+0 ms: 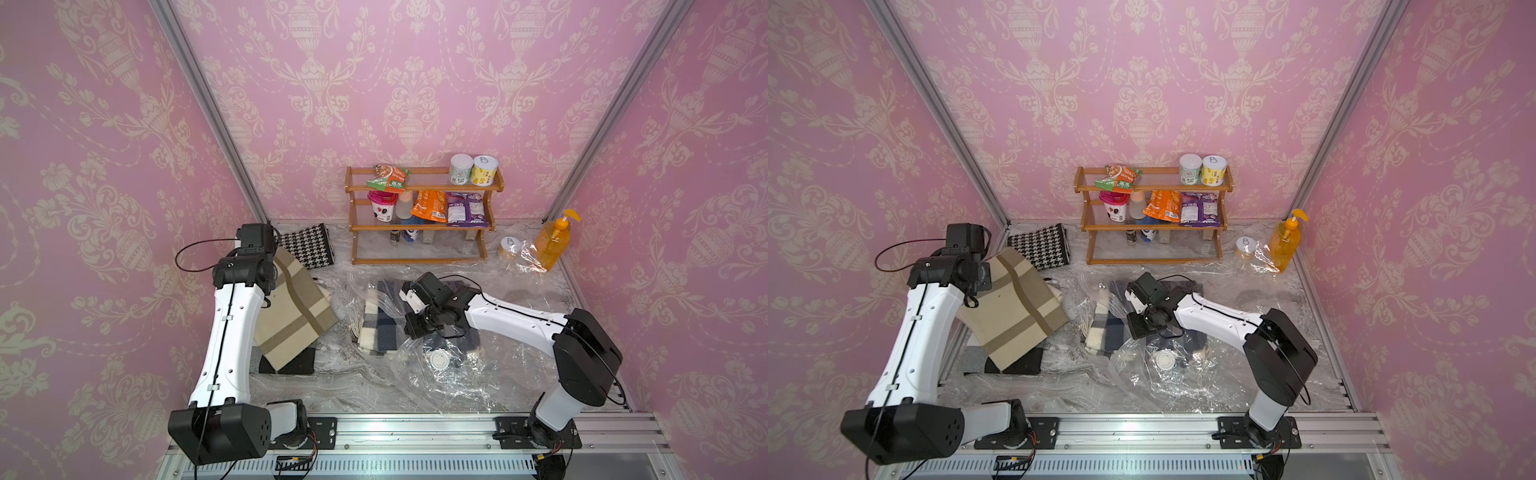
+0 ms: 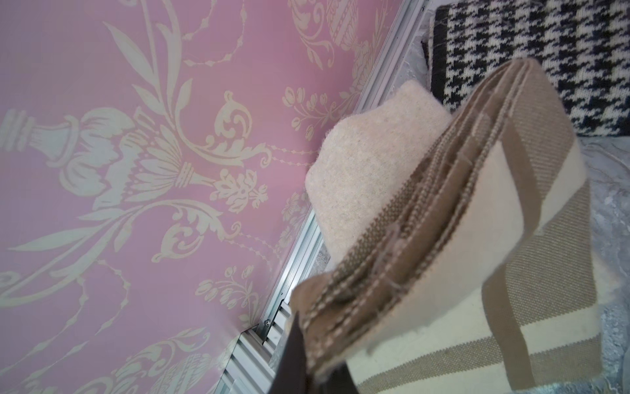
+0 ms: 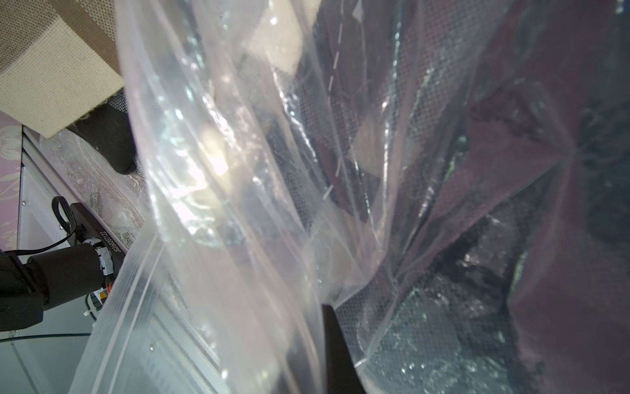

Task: Take the scarf out of the vacuum bag
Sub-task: Place the scarf at the center of the board.

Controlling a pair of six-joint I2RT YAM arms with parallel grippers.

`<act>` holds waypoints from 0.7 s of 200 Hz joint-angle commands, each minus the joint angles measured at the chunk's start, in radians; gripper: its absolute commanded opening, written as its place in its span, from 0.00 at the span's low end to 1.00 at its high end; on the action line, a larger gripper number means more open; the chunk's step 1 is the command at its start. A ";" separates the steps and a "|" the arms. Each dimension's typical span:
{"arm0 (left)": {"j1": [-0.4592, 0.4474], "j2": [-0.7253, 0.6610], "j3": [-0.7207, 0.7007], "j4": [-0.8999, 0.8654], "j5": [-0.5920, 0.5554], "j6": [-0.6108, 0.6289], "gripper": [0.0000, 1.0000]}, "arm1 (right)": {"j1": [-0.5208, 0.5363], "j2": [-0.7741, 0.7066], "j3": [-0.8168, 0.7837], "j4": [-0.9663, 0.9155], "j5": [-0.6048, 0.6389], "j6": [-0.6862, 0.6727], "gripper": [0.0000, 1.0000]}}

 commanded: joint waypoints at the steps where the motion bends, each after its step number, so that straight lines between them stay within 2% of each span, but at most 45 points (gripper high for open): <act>1: 0.055 0.006 -0.013 0.112 0.075 -0.071 0.00 | -0.010 -0.024 -0.027 -0.002 -0.001 -0.024 0.09; 58: 0.215 0.058 -0.029 0.209 0.147 -0.092 0.00 | -0.015 -0.024 -0.028 -0.003 -0.001 -0.024 0.09; 92: 0.250 0.090 -0.019 0.210 0.180 -0.108 0.00 | -0.016 -0.020 -0.019 -0.008 -0.001 -0.024 0.09; 105: 0.255 0.099 -0.012 0.200 0.202 -0.118 0.22 | -0.017 -0.019 -0.016 -0.013 0.002 -0.026 0.09; 125: 0.259 0.089 -0.026 0.219 0.233 -0.125 0.68 | -0.016 -0.014 -0.008 -0.017 0.004 -0.026 0.09; 140: 0.260 0.080 -0.034 0.231 0.241 -0.126 0.92 | -0.016 -0.010 -0.001 -0.019 0.000 -0.023 0.09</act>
